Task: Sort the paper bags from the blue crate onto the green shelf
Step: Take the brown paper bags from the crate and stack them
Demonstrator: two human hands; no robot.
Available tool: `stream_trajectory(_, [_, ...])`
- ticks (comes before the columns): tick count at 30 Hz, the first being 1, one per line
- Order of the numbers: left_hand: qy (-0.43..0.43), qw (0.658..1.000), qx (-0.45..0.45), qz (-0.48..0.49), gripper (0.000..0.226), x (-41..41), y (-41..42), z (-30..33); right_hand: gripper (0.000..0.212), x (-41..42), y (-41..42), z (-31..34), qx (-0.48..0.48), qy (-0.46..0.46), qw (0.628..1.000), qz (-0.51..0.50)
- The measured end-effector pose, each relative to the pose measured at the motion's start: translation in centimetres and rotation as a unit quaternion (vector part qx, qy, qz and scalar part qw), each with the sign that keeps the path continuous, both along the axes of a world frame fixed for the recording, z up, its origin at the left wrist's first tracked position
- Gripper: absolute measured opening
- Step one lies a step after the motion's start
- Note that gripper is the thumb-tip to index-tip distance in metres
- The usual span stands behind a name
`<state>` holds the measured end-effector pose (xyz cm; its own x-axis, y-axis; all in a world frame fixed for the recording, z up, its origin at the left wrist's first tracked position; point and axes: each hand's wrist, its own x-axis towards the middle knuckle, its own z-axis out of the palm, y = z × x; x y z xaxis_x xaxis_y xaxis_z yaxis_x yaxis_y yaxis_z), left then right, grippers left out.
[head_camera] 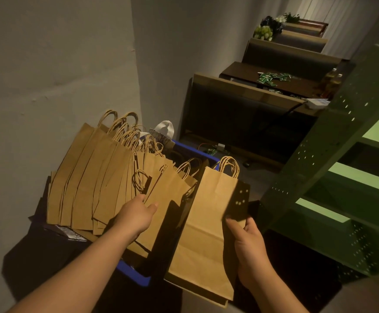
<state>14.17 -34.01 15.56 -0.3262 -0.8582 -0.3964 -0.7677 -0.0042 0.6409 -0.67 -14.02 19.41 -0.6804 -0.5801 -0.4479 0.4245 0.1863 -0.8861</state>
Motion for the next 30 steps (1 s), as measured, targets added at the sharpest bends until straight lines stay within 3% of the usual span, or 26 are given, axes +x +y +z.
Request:
stream_trajectory(7, [0.025, 0.999, 0.008, -0.036, 0.056, 1.1, 0.2, 1.7, 0.027, 0.1, 0.0, -0.4, -0.028, -0.001, 1.000, -0.002])
stream_trajectory(10, [0.088, 0.996, -0.003, -0.029, 0.047, 2.0, 0.1, 3.3, 0.026, 0.1, 0.0, 0.0, -0.053, -0.008, 0.999, 0.001])
stream_trajectory(16, [0.276, 0.950, 0.128, 0.067, 0.019, 4.8, -1.1, 5.6, 0.024, 0.3, -0.3, 1.7, -0.114, -0.028, 0.993, 0.003])
stream_trajectory(21, [0.340, 0.923, 0.170, 0.061, 0.032, 5.3, -0.3, 6.2, 0.032, 0.4, -0.6, 3.0, -0.143, -0.020, 0.989, 0.020])
stream_trajectory(27, [0.325, 0.929, 0.175, 0.003, 0.035, 3.5, 3.3, 5.9, 0.029, 0.4, -0.5, 3.3, -0.126, 0.018, 0.992, 0.015])
stream_trajectory(30, [0.312, 0.934, 0.174, -0.012, 0.052, 2.8, 4.7, 5.0, 0.027, 0.5, -0.2, 3.1, -0.116, 0.034, 0.992, 0.022])
